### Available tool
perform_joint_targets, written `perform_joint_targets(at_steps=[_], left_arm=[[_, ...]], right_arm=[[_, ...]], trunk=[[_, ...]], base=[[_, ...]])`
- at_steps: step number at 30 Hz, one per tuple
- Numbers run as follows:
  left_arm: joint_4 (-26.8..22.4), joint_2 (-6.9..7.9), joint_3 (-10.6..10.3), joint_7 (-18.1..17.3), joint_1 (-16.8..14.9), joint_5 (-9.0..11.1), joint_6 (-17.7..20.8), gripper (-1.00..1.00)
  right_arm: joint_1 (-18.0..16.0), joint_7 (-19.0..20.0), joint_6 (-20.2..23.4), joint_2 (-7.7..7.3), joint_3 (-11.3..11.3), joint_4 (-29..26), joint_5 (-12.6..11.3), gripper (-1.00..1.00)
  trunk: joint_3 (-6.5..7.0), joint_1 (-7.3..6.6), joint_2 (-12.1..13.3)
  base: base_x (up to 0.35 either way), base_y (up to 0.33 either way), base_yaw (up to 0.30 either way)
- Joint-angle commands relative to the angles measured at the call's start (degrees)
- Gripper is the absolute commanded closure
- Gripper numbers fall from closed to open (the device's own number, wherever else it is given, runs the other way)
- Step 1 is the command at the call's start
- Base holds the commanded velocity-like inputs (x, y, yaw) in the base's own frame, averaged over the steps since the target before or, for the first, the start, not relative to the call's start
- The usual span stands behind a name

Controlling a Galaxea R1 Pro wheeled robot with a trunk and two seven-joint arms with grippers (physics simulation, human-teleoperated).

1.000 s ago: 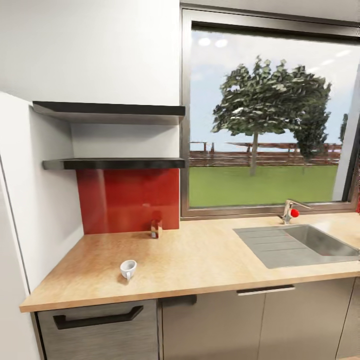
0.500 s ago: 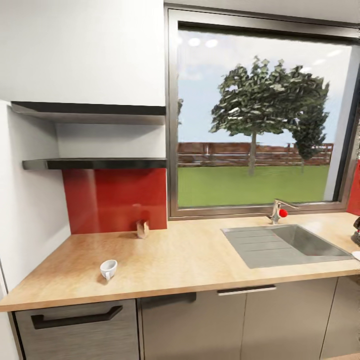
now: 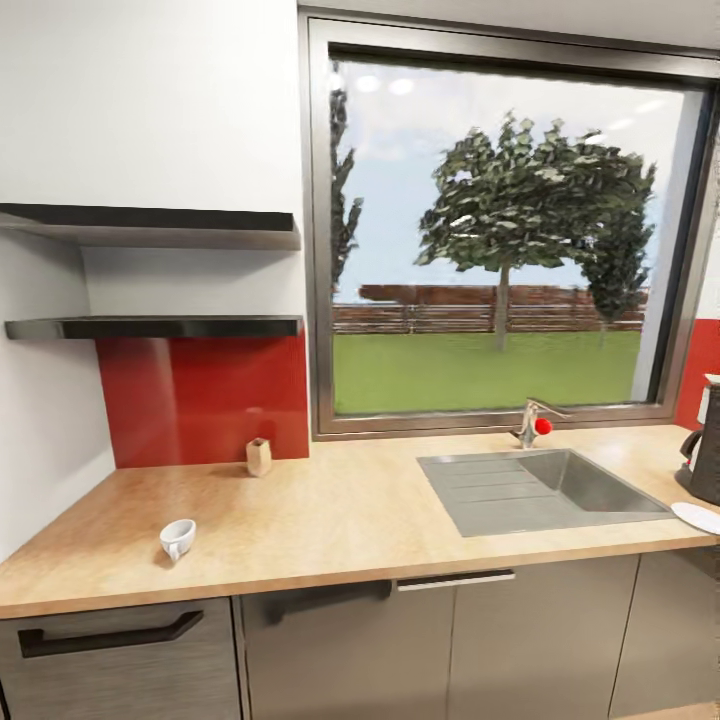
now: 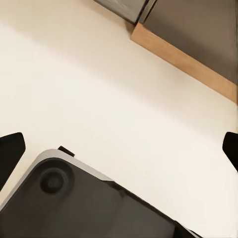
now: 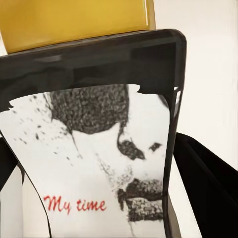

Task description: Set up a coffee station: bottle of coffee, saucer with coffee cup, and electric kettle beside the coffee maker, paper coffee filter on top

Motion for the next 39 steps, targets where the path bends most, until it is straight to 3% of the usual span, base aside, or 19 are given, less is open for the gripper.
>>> perform_joint_targets(at_steps=[1, 39], left_arm=[[-0.1, -0.03, 0.4, -0.6, 0.1, 0.4, 0.0, -1.00], [-0.1, -0.03, 0.6, -0.6, 0.1, 0.4, 0.0, -1.00]], right_arm=[[-0.1, 0.1, -0.3, -0.02, -0.5, 0.2, 0.5, 1.00], [0.0, 0.1, -0.4, 0.32, -0.5, 0.2, 0.4, 1.00]], trunk=[[-0.01, 0.02, 0.0], [-0.01, 0.02, 0.0]], base=[[0.000, -0.302, 0.000], [0.000, -0.302, 0.039]])
